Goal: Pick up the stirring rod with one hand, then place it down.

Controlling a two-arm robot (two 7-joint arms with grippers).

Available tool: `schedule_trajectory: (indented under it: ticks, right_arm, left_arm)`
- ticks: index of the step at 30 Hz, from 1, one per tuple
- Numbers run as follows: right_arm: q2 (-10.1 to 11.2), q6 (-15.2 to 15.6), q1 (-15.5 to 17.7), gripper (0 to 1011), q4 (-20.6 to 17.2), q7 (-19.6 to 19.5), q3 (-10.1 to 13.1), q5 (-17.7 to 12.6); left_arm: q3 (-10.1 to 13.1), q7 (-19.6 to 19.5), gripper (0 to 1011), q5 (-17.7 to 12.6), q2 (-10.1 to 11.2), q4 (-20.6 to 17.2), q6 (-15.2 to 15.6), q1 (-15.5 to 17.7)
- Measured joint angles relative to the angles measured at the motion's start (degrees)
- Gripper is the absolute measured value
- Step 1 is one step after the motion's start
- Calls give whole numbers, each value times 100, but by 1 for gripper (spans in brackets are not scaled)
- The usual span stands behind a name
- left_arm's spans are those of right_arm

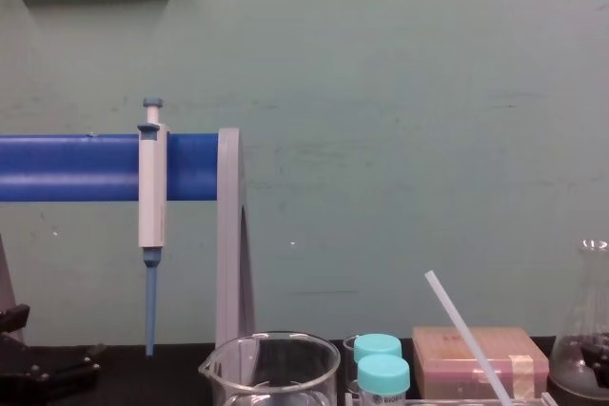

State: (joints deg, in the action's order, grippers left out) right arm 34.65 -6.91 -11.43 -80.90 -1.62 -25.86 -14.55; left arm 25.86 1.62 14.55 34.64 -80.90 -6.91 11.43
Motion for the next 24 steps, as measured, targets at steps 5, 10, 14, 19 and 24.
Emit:
schedule_trajectory:
  ticks: [5,10,14,19,24]
  right_arm:
    - [0,0,0,1000,0,0,0,0]
    - [0,0,0,1000,0,0,0,0]
    - [0,0,0,1000,0,0,0,0]
    - [0,0,0,1000,0,0,0,0]
    - [0,0,0,1000,0,0,0,0]
  left_arm:
    - [0,0,1000,0,0,0,0,0]
    - [0,0,1000,0,0,0,0,0]
    - [0,0,1000,0,0,0,0,0]
    - [0,0,1000,0,0,0,0,0]
    - [0,0,1000,0,0,0,0,0]
